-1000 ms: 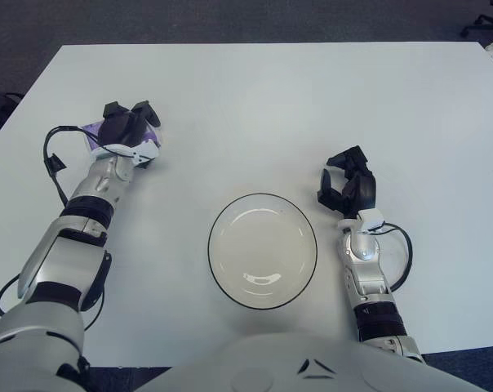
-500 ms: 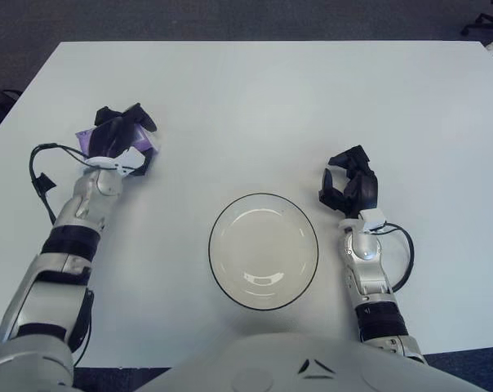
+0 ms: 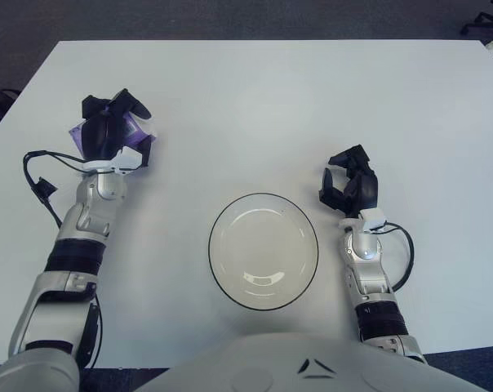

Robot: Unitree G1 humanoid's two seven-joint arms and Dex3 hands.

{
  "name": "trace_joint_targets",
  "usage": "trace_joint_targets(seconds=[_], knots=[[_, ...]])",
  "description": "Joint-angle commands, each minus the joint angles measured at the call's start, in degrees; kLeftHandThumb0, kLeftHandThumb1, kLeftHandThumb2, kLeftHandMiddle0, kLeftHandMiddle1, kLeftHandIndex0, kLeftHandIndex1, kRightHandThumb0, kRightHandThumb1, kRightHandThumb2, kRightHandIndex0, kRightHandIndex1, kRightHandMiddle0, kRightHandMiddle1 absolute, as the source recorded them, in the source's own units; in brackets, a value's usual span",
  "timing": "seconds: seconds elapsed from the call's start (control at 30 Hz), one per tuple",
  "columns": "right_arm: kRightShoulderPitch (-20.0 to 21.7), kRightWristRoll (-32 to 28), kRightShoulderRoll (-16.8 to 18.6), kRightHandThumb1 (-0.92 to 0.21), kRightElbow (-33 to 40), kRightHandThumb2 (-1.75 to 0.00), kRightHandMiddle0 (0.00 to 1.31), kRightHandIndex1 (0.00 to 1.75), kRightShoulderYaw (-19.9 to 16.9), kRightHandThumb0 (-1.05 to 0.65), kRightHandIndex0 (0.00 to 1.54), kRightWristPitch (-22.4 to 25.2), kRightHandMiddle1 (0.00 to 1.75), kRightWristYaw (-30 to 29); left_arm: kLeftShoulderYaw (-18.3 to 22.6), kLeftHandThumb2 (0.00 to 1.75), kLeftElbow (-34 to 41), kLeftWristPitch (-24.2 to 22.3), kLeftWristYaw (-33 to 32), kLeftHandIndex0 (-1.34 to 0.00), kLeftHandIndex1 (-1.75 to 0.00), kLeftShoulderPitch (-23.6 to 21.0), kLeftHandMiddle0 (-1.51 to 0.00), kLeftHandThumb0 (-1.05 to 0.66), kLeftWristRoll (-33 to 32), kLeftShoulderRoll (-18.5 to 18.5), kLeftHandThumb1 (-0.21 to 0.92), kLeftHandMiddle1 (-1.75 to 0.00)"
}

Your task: Put the tissue paper into the plate.

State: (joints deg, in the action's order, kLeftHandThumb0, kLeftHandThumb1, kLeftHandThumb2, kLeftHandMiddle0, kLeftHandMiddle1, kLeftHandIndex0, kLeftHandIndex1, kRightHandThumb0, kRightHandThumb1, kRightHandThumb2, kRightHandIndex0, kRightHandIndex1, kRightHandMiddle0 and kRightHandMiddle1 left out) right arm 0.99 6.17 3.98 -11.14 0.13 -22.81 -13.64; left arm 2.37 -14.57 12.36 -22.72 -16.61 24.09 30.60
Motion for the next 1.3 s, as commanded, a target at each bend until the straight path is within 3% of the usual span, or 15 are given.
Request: trace_joint_targets(seconds=[0.0,0.17,0.4,0.6,0.9,1.1,1.27], knots=[[-6.14,0.02,-0.53,-0.56,-6.27,-1.01,0.42,1.53,-0.75,-0.41,0.63,4.36,1.75,0.42,1.80,1.65,4.05,-0.73,-1.58,-0.62,-1.75,2.34,-0.80,0.00,1.40,-0.71,0.03,-1.75],[-5.89,-0.23,-0.36,-0.54,-6.61,-1.03,0.43,1.55,-0.79,-0.41,0.63,4.27,1.75,0.66,2.63,1.73,7.66,0.24,-3.21,-0.68,-1.74,3.63,-0.85,0.00,3.21,-1.79,-0.04,-1.75],[-5.74,-0.49,0.09,-0.54,-6.93,-1.05,0.44,1.55,-0.88,-0.42,0.62,4.07,1.75,0.63,3.10,1.74,16.16,3.37,-5.38,-0.69,-1.74,7.00,-0.86,0.00,5.92,-3.70,-0.06,-1.75],[-5.68,-0.31,0.40,-0.54,-6.75,-1.04,0.44,1.53,-0.83,-0.41,0.61,4.71,1.75,0.35,3.04,1.75,26.06,2.98,-2.63,-0.70,-1.73,10.71,-0.86,0.00,7.41,-5.64,-0.06,-1.75],[-5.23,-0.39,0.71,-0.53,-7.78,-1.05,0.45,1.51,-0.92,-0.42,0.64,3.50,1.75,0.26,0.13,1.75,33.29,5.69,1.20,-0.70,-1.73,12.96,-0.87,0.00,8.15,-8.47,-0.07,-1.75],[-5.02,-0.57,0.78,-0.53,-8.07,-1.06,0.45,1.50,-1.01,-0.42,0.64,3.32,1.75,0.38,-5.14,1.75,37.54,10.74,10.06,-0.69,-1.74,14.80,-0.87,0.00,-2.10,-9.16,-0.06,-1.75],[-4.96,-0.70,0.74,-0.53,-8.28,-1.06,0.45,1.50,-0.98,-0.42,0.64,3.00,1.75,0.57,-7.69,1.75,35.77,15.01,17.97,-0.69,-1.75,12.82,-0.87,0.00,-10.83,-8.44,-0.06,-1.75]])
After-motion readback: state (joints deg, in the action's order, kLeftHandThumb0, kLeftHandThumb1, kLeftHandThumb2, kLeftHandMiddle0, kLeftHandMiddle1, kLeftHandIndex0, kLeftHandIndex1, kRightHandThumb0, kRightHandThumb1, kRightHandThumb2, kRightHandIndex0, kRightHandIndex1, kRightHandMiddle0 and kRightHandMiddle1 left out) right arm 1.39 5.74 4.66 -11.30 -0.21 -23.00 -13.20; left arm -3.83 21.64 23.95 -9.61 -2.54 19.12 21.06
